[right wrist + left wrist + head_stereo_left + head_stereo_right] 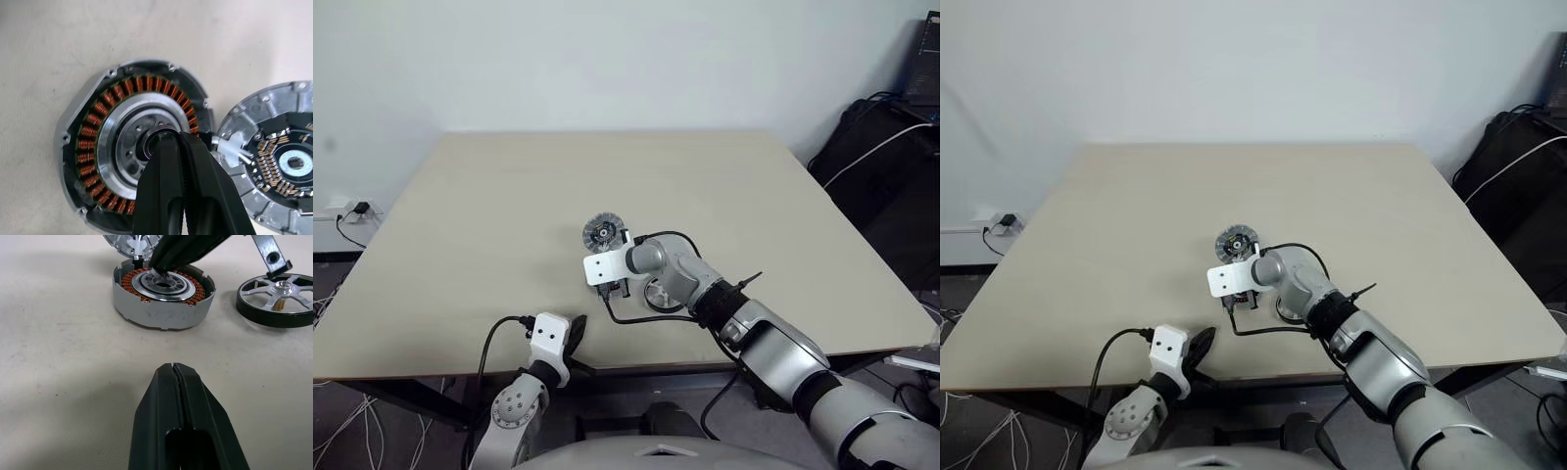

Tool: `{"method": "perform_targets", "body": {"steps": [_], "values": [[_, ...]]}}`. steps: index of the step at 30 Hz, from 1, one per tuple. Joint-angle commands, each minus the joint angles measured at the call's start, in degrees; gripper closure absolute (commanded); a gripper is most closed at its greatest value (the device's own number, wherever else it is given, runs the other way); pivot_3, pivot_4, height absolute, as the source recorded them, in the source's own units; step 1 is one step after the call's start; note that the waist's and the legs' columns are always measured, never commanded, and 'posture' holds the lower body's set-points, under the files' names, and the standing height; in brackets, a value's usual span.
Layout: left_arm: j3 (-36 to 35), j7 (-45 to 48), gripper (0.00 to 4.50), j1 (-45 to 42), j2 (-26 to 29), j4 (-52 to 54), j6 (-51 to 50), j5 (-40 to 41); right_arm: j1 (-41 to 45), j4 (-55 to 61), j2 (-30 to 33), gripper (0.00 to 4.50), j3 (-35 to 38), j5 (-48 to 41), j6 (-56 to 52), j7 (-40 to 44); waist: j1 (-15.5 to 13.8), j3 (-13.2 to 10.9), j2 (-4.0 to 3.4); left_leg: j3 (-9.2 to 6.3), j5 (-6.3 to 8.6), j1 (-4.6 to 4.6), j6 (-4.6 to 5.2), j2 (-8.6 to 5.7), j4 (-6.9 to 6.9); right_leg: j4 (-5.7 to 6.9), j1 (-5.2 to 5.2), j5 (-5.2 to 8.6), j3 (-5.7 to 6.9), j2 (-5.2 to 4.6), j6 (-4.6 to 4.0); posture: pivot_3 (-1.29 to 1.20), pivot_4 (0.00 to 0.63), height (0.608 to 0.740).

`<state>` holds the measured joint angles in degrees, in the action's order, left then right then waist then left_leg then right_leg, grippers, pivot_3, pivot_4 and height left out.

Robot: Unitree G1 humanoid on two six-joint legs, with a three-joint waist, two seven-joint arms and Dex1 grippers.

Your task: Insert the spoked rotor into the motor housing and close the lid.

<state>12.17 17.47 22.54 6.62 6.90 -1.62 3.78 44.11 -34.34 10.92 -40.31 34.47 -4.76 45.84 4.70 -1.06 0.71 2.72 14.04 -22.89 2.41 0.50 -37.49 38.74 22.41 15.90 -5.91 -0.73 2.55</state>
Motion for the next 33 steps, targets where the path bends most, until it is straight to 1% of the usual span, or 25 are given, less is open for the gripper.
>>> {"method": "perform_targets", "body": {"steps": [1,14,22,33], "values": [[0.0,0.1,4.46,-0.4,-0.5,0.2,1.9,0.7,2.2,0.1,0.3,4.48,0.5,0.3,1.2,0.1,0.0,0.0,0.00,0.00,0.00,0.00,0.00,0.00,0.00,0.00,0.00,0.00,0.00,0.00,0.00,0.00,0.000,0.740],[0.7,-0.8,4.46,0.3,-0.8,3.6,0.1,0.5,3.3,-2.1,0.4,4.48,-0.2,1.1,2.8,1.4,0.0,0.0,-0.02,0.00,0.00,0.00,0.00,0.00,0.00,0.00,0.00,0.01,0.00,0.00,-0.01,0.00,0.000,0.740],[1.0,-1.4,4.46,0.4,-0.7,5.2,-1.4,0.6,2.6,-1.1,0.7,4.48,-0.4,1.2,3.5,3.4,0.0,0.0,-0.02,0.00,0.00,0.00,0.00,0.00,0.00,0.00,-0.01,0.01,0.00,-0.01,-0.01,0.00,0.000,0.740],[1.1,-1.4,4.46,0.8,-0.5,6.2,-2.0,0.8,2.9,-1.3,0.4,4.48,0.0,1.3,3.5,2.9,0.0,0.0,-0.02,0.00,0.00,0.01,0.00,0.00,0.00,0.00,-0.01,0.01,0.00,-0.01,-0.01,0.00,0.000,0.740]]}}
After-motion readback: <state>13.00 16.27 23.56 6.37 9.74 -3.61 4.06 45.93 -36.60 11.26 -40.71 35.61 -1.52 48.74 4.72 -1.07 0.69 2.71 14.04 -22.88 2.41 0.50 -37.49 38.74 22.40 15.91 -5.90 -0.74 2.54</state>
